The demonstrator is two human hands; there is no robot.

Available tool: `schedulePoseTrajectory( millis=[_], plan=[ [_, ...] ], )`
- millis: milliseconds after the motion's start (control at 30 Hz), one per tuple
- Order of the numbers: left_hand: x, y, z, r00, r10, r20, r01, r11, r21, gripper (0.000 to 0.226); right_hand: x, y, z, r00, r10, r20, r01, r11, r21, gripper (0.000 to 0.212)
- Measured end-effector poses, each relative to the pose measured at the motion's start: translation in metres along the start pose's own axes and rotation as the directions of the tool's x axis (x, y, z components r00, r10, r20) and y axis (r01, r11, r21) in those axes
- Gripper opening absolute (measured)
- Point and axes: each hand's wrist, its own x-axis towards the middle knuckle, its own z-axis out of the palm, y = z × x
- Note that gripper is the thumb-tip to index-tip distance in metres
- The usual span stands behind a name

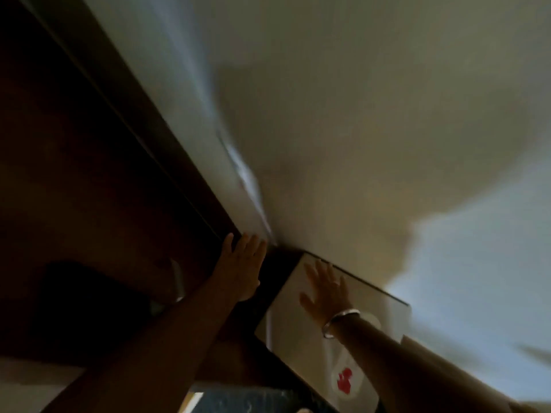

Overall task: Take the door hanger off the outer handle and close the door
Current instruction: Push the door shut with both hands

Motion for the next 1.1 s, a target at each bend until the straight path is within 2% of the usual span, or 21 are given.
schedulePoseTrajectory(
  millis=[100,200,267,333,400,467,600,733,900,1100],
  plan=[
    [-0.038,-0.044,-0.054,0.993,-0.118,-0.014,0.119,0.976,0.18,0.093,0.02,-0.066,-0.016,0.98,-0.195,-0.03,0.197,0.974,0.11,0.074],
    [-0.084,-0.071,-0.098,0.964,-0.265,0.038,0.239,0.915,0.326,0.087,0.022,-0.147,-0.019,0.952,-0.305,0.002,0.28,0.875,0.395,0.072],
    [-0.106,-0.085,-0.116,0.94,-0.337,0.046,0.297,0.879,0.373,0.084,0.017,-0.194,-0.02,0.942,-0.335,0.03,0.255,0.77,0.585,0.072],
    [-0.126,-0.098,-0.125,0.91,-0.411,0.049,0.355,0.836,0.417,0.083,0.01,-0.234,-0.022,0.938,-0.338,0.075,0.165,0.628,0.761,0.072],
    [-0.138,-0.105,-0.129,0.873,-0.484,0.062,0.418,0.807,0.417,0.085,0.008,-0.261,-0.022,0.949,-0.298,0.101,0.065,0.5,0.863,0.064],
    [-0.145,-0.109,-0.13,0.825,-0.559,0.085,0.5,0.792,0.352,0.089,0.008,-0.275,-0.023,0.96,-0.256,0.114,0.009,0.434,0.901,0.056],
    [-0.148,-0.113,-0.124,0.814,-0.575,0.084,0.529,0.793,0.304,0.092,0.007,-0.279,-0.016,0.958,-0.267,0.107,0.025,0.448,0.894,0.054],
    [-0.16,-0.125,-0.112,0.825,-0.561,0.07,0.538,0.817,0.206,0.093,-0.001,-0.29,-0.004,0.964,-0.262,0.037,0.064,0.367,0.928,0.051],
    [-0.195,-0.145,-0.088,0.832,-0.554,0.016,0.549,0.829,0.104,0.09,-0.023,-0.318,0.02,0.964,-0.265,0.019,0.099,0.425,0.9,0.049],
    [-0.245,-0.19,-0.04,0.835,-0.543,-0.093,0.549,0.833,0.064,0.087,-0.039,-0.371,0.061,0.942,-0.331,-0.049,0.221,0.506,0.834,0.05]
  ],
)
